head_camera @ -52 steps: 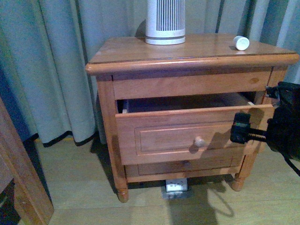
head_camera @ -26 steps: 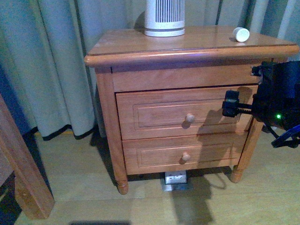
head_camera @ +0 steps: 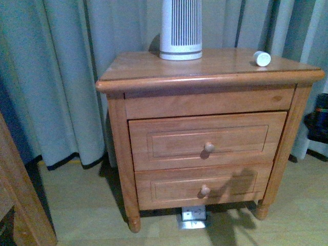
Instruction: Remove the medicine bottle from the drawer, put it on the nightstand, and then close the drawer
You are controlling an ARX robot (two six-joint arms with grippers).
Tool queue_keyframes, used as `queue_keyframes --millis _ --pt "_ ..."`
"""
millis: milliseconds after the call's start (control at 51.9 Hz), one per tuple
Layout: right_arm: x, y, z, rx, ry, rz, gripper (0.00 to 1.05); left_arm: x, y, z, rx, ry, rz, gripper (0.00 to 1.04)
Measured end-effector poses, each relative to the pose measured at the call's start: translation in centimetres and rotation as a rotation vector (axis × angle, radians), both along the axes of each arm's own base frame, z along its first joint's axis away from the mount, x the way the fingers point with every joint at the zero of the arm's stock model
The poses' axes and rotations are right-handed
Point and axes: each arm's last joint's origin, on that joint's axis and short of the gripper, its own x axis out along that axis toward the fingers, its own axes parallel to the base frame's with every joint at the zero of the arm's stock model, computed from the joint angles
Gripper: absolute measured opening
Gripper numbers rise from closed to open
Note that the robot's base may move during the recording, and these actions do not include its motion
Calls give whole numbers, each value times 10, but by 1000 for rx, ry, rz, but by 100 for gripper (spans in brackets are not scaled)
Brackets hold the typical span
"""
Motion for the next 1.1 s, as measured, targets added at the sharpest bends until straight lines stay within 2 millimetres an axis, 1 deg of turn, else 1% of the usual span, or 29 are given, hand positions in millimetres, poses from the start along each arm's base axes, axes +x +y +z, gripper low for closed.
queue_keyframes --millis 58,77,135,193,289,424,617,674,713,848,963,1002,1098 --pt "-25 -3 15 -25 -58 -5 98 0 0 0 0 0 0 98" --pt "-29 -3 17 -27 -65 -7 98 0 0 0 0 0 0 98" --pt "-49 -5 25 -40 -105 -22 98 0 0 0 0 0 0 98" --pt "-68 -6 28 -42 -127 -35 98 0 0 0 0 0 0 98" --pt "-92 -6 26 -42 -150 -61 98 0 0 0 0 0 0 98" --pt "-122 0 13 -52 -159 -96 98 0 0 0 0 0 0 98" --pt "-150 12 -4 -67 -178 -88 98 0 0 0 0 0 0 98" --pt "-156 14 -8 -70 -170 -86 98 0 0 0 0 0 0 98" --pt "-159 16 -11 -69 -170 -76 98 0 0 0 0 0 0 98" --pt "-161 16 -10 -70 -186 -57 97 0 0 0 0 0 0 98" --pt "-161 19 -12 -136 -237 144 77 0 0 0 0 0 0 98" --pt "-161 19 -13 -144 -237 159 72 0 0 0 0 0 0 98" --pt "-161 19 -16 -166 -237 163 55 0 0 0 0 0 0 98"
